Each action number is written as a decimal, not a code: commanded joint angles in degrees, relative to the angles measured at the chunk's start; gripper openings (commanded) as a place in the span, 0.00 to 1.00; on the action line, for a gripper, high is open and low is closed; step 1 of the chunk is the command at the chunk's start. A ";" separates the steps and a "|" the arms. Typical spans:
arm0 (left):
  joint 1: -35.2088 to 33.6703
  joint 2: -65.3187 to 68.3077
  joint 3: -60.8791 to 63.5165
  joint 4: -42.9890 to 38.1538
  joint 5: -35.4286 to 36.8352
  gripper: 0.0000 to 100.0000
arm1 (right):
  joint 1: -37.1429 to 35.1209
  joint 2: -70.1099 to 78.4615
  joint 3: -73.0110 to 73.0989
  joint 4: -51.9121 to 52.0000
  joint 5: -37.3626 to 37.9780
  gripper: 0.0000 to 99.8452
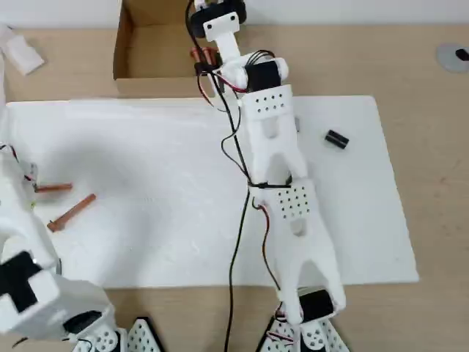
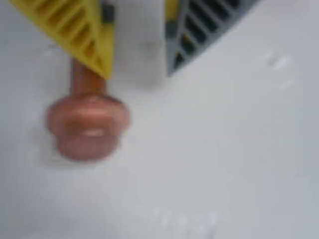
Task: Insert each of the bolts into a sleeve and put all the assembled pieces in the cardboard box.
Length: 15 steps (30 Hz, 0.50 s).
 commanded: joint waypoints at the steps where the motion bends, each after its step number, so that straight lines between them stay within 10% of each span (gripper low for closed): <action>1: 1.14 2.59 -5.98 0.18 0.18 0.08 | 0.13 -5.41 -3.12 0.26 -0.26 0.27; 15: 4.04 12.97 -17.93 7.91 -0.62 0.01 | 0.13 -5.41 -3.12 0.18 -0.35 0.27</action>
